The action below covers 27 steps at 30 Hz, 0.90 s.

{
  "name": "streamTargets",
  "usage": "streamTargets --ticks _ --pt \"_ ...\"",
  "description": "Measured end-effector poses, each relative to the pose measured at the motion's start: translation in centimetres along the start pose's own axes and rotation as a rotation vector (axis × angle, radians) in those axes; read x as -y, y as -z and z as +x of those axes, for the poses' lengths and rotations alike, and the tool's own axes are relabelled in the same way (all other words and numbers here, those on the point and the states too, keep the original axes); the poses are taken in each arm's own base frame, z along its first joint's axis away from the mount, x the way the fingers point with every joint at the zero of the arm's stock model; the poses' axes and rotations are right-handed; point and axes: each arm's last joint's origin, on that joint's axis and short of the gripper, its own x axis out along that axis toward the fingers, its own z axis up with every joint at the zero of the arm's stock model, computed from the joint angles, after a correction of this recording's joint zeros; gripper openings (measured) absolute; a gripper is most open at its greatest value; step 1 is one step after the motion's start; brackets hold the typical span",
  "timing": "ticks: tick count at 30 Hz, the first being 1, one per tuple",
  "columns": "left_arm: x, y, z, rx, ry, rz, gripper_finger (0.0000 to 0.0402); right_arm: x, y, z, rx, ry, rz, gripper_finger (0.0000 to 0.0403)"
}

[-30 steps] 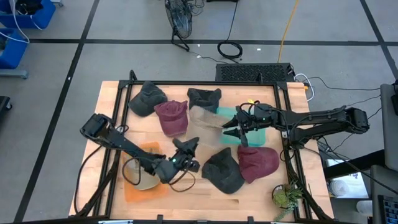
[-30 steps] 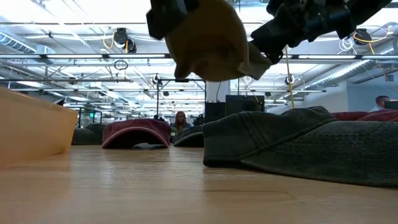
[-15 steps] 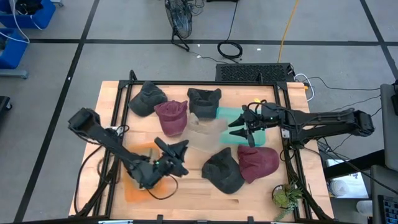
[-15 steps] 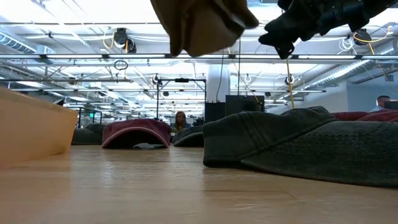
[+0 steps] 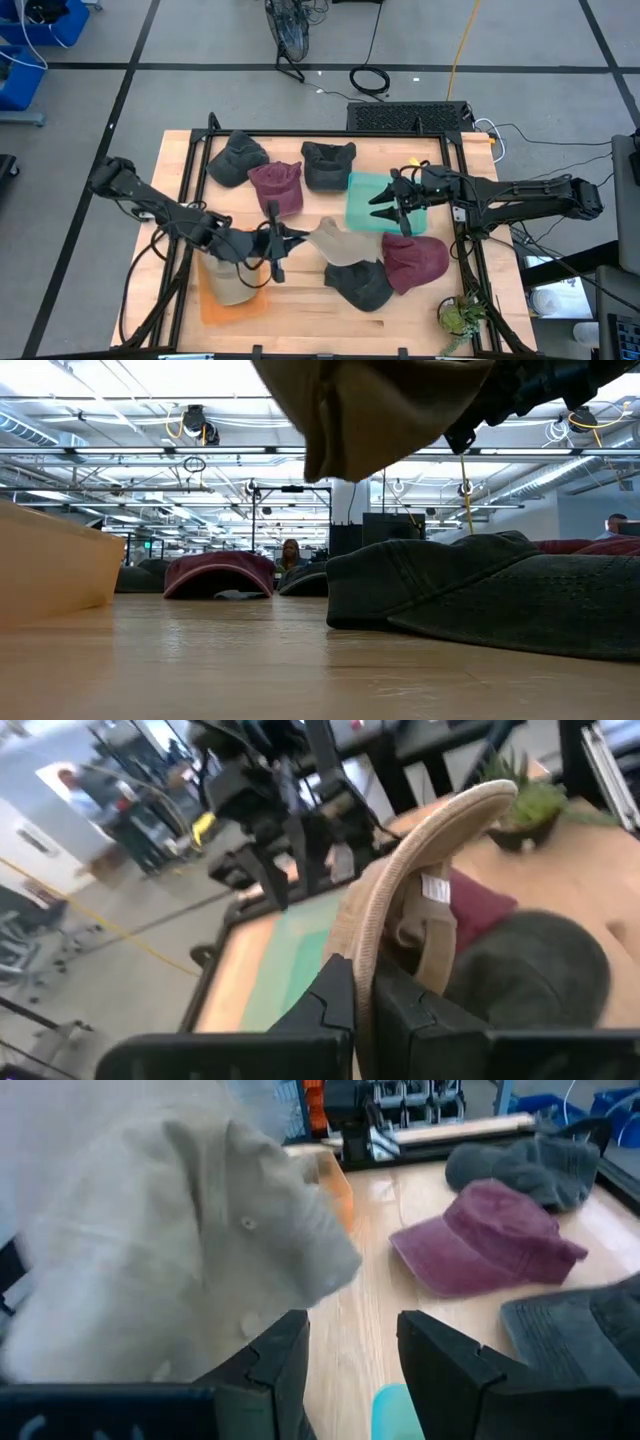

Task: Pick & Place hat
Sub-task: Put the brown cap into the orange bin

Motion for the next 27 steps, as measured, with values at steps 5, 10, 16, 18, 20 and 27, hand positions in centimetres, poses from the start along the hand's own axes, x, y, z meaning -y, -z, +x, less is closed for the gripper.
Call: streamTargets --ticks 5,10,16,18,20,27 --pt "-1.0 0.8 -2.0 -0.1 -0.026 -0.034 0.0012 0.0 0.6 -0.1 -0.062 0.007 0.006 0.0137" --pt "-2.1 0.5 -5.7 -0.101 -0.075 -0.087 0.0012 0.0 0.7 -0.3 -0.07 0.008 0.009 0.0137" --pt "-2.2 0.4 -9.5 -0.067 -0.018 -0.118 0.0012 0.0 0.7 -0.3 -0.075 0.01 0.012 0.0135" --pt "-1.8 0.6 -10.3 -0.072 0.015 -0.117 0.0012 0.0 0.8 -0.3 -0.08 0.011 0.018 0.0135" --pt "-1.3 0.8 -11.0 -0.08 0.045 -0.112 0.0012 0.0 0.9 -0.3 -0.097 0.013 0.022 0.0134" --pt "-1.1 0.4 -13.7 -0.115 0.1 -0.084 0.0012 0.2 1.8 -0.1 -0.122 0.018 0.03 0.0133"
